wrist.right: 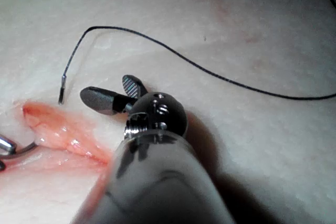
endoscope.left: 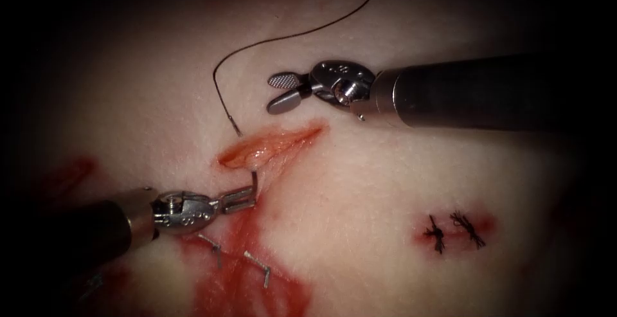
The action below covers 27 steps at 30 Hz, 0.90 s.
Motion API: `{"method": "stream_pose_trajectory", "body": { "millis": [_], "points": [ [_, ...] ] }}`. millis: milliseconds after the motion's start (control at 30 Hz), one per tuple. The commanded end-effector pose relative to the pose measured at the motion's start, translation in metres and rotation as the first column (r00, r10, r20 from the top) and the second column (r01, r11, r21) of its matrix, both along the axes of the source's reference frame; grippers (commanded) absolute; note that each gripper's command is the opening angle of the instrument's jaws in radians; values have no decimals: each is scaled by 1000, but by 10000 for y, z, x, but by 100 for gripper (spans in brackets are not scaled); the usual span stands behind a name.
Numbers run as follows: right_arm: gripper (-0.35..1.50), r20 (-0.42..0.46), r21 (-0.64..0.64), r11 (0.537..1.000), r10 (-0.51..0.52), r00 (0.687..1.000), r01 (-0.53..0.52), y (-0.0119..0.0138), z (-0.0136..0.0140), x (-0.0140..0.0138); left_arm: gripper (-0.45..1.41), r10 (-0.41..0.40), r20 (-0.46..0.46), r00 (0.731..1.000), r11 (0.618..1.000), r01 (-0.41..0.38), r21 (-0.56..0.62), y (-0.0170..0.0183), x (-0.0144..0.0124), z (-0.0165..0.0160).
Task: Wound Closure
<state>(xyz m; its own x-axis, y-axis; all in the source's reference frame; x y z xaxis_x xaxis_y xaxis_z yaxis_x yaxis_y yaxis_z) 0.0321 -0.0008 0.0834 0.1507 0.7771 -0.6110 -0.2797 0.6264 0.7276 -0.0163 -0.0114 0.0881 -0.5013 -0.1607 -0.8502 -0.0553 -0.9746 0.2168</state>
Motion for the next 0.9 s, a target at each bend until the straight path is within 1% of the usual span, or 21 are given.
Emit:
{"method": "stream_pose_trajectory", "body": {
  "millis": [33,100,200,333,467,700,833,900],
  "points": [
    [126,-1,-3,1000,-2,1000,2,-4,9,8,41,-8,-2,1000,1000,8,-8,0,-4,5],
    [125,-2,-6,1000,-7,1000,7,-6,11,9,49,-33,-3,999,999,33,-17,3,-2,2],
    [123,-4,-14,1000,-13,1000,13,-8,14,10,56,-58,7,998,998,59,-25,8,0,-2],
    [121,-3,-14,1000,-13,1000,13,-9,14,11,61,-93,-7,996,995,93,-32,13,2,-6],
    [121,-3,-14,1000,-13,1000,13,-9,14,11,51,-121,12,993,992,122,-33,17,0,-8],
    [120,-3,-19,1000,-14,1000,14,-9,13,11,52,-135,13,991,991,135,-25,16,-18,-2],
    [116,-5,-19,1000,-16,1000,16,-8,14,14,56,-168,45,985,986,168,-12,18,-24,1],
    [116,-4,-19,1000,-15,1000,15,-9,14,15,56,-170,50,984,985,171,-13,19,-24,1]
  ]
}}
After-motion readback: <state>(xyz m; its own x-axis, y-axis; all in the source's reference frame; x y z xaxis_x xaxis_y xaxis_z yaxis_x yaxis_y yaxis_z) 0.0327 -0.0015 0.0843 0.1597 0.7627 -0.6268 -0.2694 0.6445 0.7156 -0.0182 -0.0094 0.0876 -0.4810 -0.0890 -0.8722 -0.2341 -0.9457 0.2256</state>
